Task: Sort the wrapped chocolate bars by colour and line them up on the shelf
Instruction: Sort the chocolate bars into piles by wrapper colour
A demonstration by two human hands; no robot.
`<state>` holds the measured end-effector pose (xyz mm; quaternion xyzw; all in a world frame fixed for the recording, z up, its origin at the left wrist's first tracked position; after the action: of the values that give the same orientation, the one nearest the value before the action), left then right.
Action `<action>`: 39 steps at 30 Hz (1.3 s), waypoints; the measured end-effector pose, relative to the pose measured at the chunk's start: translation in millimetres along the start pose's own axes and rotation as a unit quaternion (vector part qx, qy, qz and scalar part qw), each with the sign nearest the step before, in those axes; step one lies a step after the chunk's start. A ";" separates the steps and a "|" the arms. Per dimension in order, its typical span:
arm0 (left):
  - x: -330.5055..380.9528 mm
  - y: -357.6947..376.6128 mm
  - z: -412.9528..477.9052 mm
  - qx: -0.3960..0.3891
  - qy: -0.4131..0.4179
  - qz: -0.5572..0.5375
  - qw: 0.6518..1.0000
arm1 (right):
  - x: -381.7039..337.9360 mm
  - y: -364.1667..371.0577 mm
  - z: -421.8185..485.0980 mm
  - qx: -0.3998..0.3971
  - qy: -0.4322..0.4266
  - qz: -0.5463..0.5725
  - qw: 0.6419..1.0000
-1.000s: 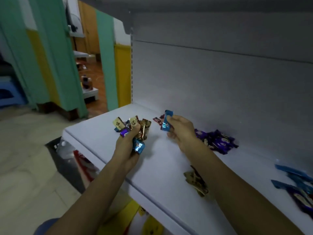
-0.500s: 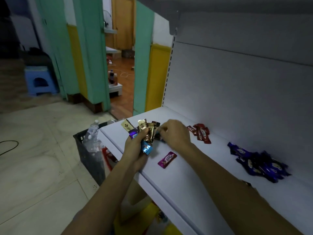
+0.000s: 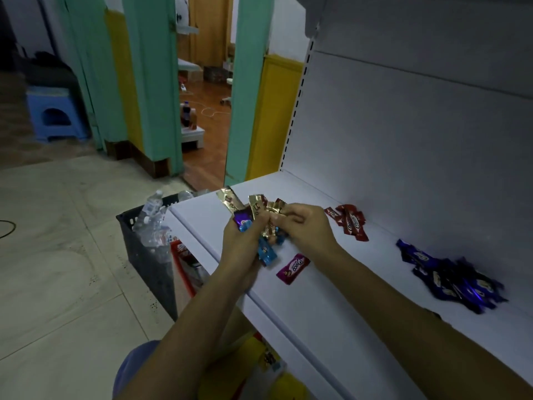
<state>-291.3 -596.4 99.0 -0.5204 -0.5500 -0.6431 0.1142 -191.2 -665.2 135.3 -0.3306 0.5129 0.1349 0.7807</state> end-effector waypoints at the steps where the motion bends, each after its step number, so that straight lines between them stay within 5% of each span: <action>1: 0.7 2.1 -2.5 -0.003 0.022 0.042 0.999 | -1.2 -4.0 -0.7 0.007 0.005 -0.010 1.000; 7: 11.8 27.0 -26.2 -0.062 0.087 0.137 0.985 | -19.8 -39.5 -16.1 0.059 0.003 0.029 0.998; 19: -32.0 100.2 -100.4 -0.179 -0.012 0.197 0.964 | -14.6 -153.4 -81.6 0.117 0.045 0.041 0.991; 24: -58.9 125.7 -130.8 -0.220 -0.005 0.266 0.939 | 9.6 -202.7 -117.1 0.171 0.048 -0.011 0.984; 30: -75.7 117.1 -139.1 -0.202 0.073 0.305 0.928 | 28.9 -243.6 -164.1 0.296 -0.097 -0.204 0.928; 32: -80.7 110.2 -140.4 -0.208 0.081 0.320 0.921 | 35.8 -238.1 -173.7 0.254 -0.143 -0.322 0.901; 35: -85.6 102.9 -143.3 -0.226 0.069 0.327 0.915 | 58.3 -222.6 -180.5 0.157 -0.099 -0.358 0.915; 39: -84.0 97.6 -142.7 -0.231 0.057 0.313 0.919 | 57.9 -224.0 -178.9 0.181 -0.088 -0.345 0.917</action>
<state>-262.4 -786.1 110.6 -0.6405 -0.1877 -0.7124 0.2170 -170.1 -956.6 122.7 -0.3270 0.3118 -0.2089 0.8673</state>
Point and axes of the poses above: each hand's wrist, its own z-axis towards the middle knuckle, its own y-axis out of the palm, x = y × z, the point moved 4 cm from there along z, towards the middle knuckle, and after that the axes turned 8 degrees about x, right-handed, at the moved point
